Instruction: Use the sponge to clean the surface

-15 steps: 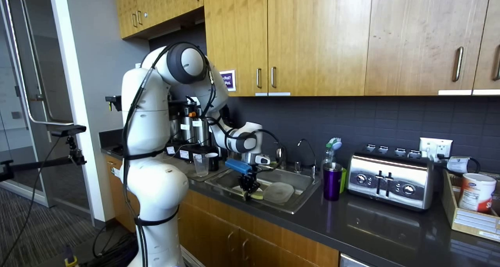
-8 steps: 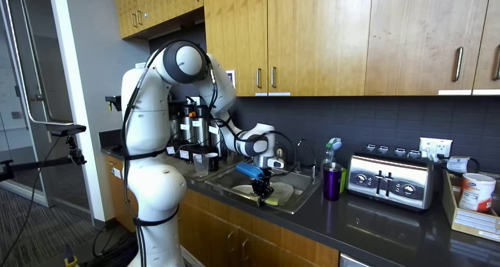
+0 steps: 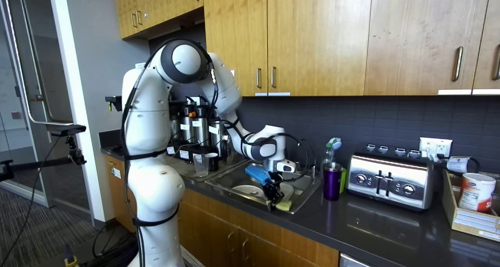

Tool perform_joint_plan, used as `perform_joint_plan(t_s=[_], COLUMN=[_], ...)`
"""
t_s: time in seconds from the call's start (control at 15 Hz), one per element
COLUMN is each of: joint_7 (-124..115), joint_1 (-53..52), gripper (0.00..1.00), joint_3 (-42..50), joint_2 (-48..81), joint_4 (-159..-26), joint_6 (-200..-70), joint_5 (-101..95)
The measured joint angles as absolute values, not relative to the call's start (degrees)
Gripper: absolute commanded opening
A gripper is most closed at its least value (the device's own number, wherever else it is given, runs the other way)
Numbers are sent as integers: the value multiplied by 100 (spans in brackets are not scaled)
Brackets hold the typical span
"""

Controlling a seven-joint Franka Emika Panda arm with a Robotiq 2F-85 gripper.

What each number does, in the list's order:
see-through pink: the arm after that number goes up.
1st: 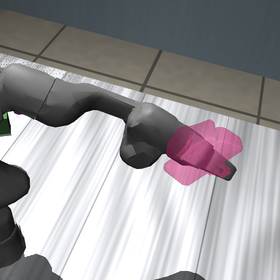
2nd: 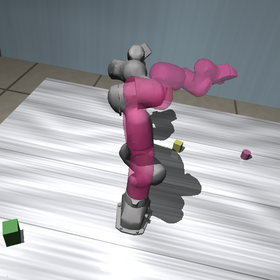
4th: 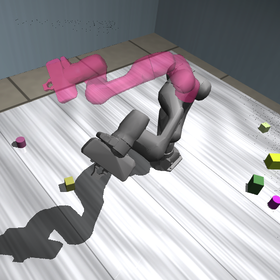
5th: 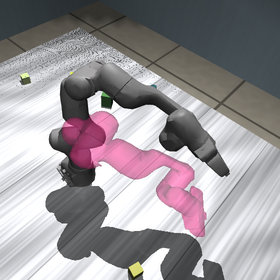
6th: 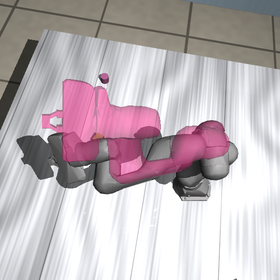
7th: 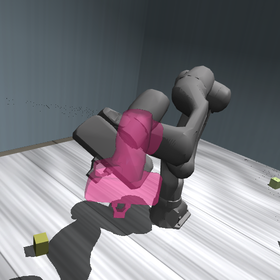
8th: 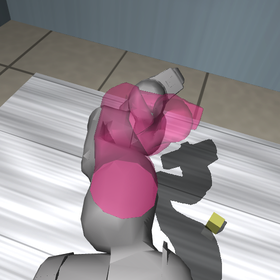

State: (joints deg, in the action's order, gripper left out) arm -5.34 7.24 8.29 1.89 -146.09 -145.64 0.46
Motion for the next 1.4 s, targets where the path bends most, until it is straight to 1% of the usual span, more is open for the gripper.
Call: perform_joint_plan(t_s=[0.4, 1.4], joint_7=[-860, -1677], joint_1=[841, 1013], gripper=[3, 3], joint_3=[954, 1046], joint_2=[220, 296], joint_4=[-14613, -14589], joint_6=[-14719, -14769], joint_5=[376, 2062])
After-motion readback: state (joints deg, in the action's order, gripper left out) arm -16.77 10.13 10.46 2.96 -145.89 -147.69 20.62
